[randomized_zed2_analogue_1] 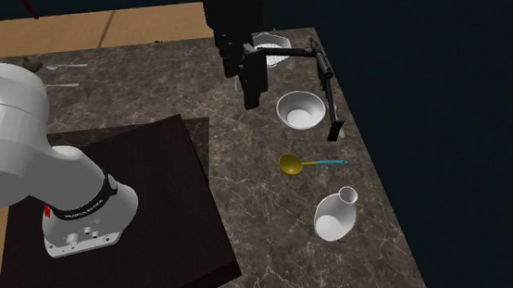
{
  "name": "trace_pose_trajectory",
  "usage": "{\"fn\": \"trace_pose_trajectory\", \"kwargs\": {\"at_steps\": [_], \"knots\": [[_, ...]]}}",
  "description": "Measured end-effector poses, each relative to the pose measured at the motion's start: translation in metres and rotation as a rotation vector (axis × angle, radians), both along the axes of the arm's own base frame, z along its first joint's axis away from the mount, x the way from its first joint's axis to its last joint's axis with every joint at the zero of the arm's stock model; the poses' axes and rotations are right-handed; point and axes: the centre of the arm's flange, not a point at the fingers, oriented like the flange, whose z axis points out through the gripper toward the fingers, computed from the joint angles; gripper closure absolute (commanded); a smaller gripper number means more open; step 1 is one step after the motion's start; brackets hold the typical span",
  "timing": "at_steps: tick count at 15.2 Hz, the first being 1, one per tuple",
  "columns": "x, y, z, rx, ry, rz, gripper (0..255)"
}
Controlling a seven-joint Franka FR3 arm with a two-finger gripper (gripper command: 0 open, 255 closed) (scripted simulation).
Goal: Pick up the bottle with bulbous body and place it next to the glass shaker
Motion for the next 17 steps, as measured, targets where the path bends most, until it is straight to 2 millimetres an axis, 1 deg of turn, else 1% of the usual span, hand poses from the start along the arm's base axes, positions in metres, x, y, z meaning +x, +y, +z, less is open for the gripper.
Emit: {"fn": "trace_pose_trajectory", "kwargs": {"at_steps": [3,5,7,8,12,15,17], "knots": [[0.022,-0.022,-0.031,0.008,-0.002,-0.006,0],[0.035,-0.031,-0.053,0.014,-0.003,-0.011,0],[0.049,-0.044,-0.068,0.019,-0.005,-0.014,0],[0.058,-0.053,-0.081,0.022,-0.005,-0.017,0],[0.081,-0.075,-0.116,0.034,-0.008,-0.025,0],[0.101,-0.090,-0.149,0.042,-0.011,-0.031,0],[0.114,-0.104,-0.167,0.047,-0.012,-0.035,0]]}}
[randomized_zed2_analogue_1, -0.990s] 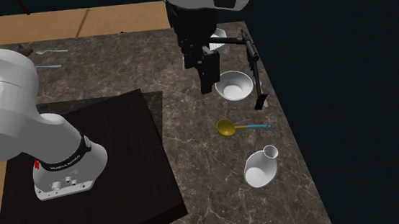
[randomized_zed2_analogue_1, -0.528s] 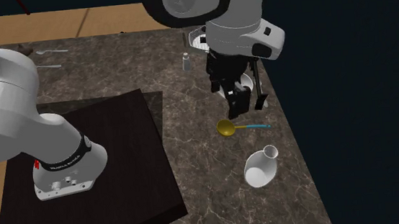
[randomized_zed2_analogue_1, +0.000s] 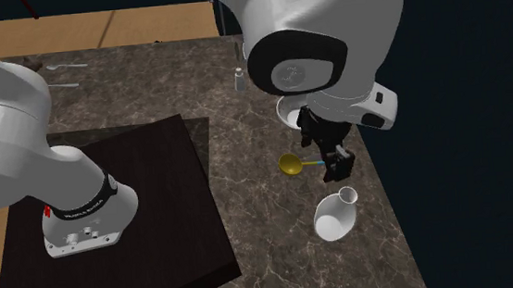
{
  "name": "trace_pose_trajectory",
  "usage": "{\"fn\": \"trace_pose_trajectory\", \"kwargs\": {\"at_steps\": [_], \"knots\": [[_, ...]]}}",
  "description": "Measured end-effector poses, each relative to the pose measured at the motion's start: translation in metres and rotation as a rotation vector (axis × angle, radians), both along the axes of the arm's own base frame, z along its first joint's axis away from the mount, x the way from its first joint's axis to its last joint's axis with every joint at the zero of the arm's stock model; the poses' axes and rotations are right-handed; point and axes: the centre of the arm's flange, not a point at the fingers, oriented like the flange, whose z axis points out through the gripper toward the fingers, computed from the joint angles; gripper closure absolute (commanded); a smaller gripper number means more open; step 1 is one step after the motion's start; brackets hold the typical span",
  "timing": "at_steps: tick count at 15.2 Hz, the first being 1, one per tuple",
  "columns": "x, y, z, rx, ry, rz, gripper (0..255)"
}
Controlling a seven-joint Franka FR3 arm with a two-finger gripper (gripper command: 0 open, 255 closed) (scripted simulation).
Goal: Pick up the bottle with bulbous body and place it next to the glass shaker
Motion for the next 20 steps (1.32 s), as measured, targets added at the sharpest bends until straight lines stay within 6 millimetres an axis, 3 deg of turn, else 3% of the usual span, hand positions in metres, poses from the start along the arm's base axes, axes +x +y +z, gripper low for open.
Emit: {"fn": "trace_pose_trajectory", "kwargs": {"at_steps": [11,15,20], "knots": [[0.072,-0.062,-0.105,0.028,-0.007,-0.021,0],[0.074,-0.065,-0.130,0.029,-0.007,-0.022,0],[0.073,-0.065,-0.147,0.029,-0.007,-0.022,0]]}}
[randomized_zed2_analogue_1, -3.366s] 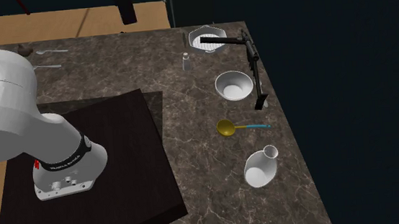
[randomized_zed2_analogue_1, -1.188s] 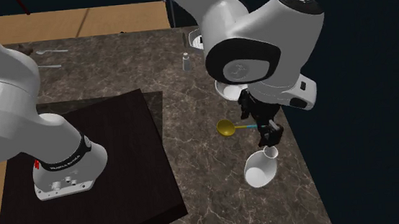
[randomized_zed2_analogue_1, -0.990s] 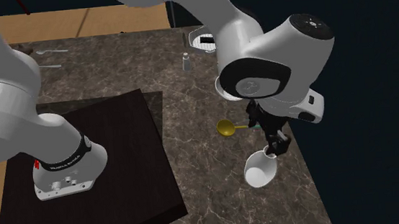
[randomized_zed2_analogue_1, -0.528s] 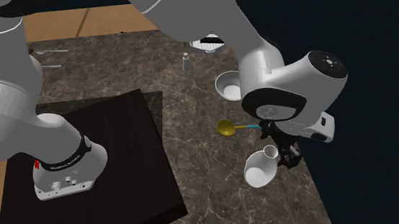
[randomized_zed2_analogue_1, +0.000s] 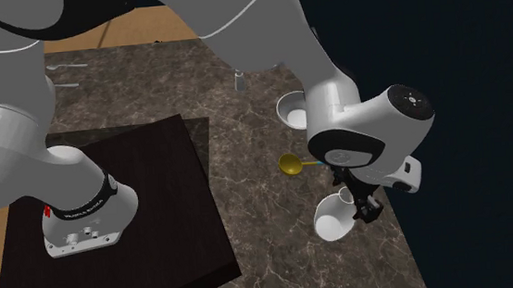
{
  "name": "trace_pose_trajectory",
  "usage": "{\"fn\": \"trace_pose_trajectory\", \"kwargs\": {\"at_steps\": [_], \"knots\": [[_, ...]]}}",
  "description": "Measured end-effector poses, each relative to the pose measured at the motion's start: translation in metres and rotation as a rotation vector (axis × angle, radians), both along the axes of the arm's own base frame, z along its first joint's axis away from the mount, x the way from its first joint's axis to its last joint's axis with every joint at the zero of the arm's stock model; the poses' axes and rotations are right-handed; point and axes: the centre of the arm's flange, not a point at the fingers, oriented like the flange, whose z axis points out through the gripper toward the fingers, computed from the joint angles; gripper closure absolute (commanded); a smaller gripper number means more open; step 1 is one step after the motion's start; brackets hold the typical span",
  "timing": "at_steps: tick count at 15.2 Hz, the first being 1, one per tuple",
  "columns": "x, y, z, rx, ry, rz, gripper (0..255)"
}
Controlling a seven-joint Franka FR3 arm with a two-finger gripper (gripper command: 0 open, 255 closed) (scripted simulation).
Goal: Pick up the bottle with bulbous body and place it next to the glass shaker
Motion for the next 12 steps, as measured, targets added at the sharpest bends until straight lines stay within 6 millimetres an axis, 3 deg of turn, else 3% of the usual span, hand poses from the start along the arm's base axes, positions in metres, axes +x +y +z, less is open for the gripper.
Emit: {"fn": "trace_pose_trajectory", "kwargs": {"at_steps": [4,5,12], "knots": [[0.0001,0.0000,-0.0014,0.000,0.000,0.000,0],[0.0001,0.0000,-0.0014,0.000,0.000,0.000,255],[0.0002,0.0000,-0.0012,0.000,-0.001,0.000,255]]}}
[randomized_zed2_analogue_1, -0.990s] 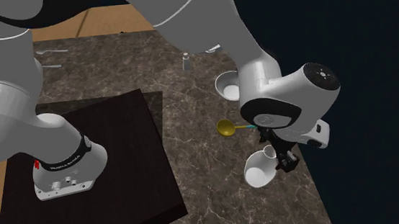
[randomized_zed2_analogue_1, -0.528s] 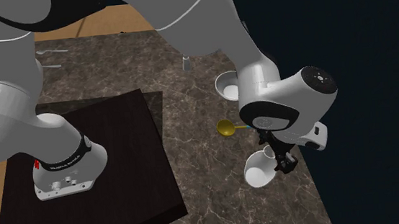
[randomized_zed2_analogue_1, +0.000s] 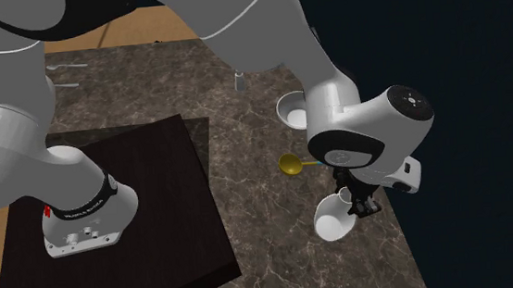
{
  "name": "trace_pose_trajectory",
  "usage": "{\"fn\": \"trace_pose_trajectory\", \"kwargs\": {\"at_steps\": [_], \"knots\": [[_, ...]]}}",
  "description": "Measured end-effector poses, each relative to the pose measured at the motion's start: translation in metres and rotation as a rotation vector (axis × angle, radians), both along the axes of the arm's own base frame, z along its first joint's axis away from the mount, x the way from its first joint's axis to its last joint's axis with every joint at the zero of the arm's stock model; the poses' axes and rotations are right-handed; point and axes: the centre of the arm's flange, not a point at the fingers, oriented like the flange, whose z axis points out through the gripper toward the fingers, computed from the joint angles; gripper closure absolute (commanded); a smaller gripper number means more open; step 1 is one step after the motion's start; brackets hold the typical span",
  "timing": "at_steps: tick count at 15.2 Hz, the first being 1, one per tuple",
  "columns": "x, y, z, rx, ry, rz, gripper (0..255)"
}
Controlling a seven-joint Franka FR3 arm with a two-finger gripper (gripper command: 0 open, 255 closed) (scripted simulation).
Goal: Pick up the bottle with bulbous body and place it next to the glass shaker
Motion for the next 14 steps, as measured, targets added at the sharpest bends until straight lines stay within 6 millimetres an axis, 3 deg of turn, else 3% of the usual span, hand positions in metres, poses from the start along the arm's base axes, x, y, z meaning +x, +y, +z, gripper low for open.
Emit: {"fn": "trace_pose_trajectory", "kwargs": {"at_steps": [5,14], "knots": [[0.000,-0.001,0.006,0.000,0.001,0.000,255],[0.000,-0.001,0.053,0.000,0.001,0.000,255]]}}
